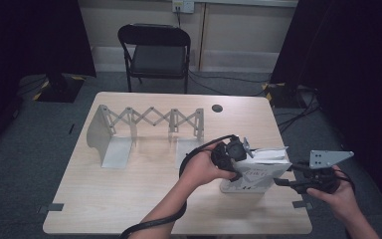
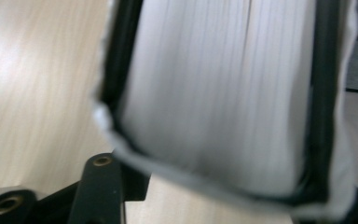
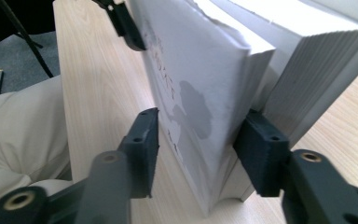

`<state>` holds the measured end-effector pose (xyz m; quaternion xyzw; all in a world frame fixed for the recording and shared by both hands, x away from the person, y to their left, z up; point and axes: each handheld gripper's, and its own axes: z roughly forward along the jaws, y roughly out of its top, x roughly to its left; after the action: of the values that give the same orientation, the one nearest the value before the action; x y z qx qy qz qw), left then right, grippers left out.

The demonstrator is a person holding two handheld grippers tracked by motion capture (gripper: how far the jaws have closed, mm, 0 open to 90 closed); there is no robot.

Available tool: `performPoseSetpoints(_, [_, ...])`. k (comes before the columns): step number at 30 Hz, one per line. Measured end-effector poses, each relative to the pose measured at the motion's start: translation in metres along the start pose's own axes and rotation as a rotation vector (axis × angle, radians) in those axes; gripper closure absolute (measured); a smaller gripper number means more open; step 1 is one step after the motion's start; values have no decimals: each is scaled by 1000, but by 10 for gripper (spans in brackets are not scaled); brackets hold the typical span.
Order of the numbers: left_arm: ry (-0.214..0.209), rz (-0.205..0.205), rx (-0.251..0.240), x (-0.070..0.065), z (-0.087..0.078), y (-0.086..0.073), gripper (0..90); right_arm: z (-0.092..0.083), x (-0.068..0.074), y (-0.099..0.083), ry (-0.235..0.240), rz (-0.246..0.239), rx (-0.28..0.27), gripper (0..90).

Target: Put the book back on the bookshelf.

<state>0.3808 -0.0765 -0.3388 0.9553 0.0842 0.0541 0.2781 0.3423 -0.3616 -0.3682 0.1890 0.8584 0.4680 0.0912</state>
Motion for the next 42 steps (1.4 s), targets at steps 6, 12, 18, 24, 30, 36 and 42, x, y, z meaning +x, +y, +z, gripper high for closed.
performPoseSetpoints(6, [5, 6, 16, -5, -5, -4, 527, 3, -3, -10, -46, 37, 30, 367])
performPoseSetpoints(12, [14, 3, 60, -11, -14, -12, 528, 12, 0, -15, -66, 30, 39, 318])
performPoseSetpoints(18, [13, -16, 85, -12, -28, -31, 528, 24, 1, -17, -67, 37, 46, 284])
performPoseSetpoints(24, [11, -27, 114, -13, -38, -42, 527, 34, 3, -21, -76, 39, 59, 269])
performPoseSetpoints(30, [7, -47, 129, -11, -39, -42, 521, 46, 6, -28, -85, 32, 76, 262])
performPoseSetpoints(36, [9, -28, 140, -12, -38, -35, 482, 57, 10, -40, -83, 35, 97, 258])
performPoseSetpoints(42, [1, -34, 116, -8, -35, -27, 456, 64, 13, -50, -73, 52, 102, 255])
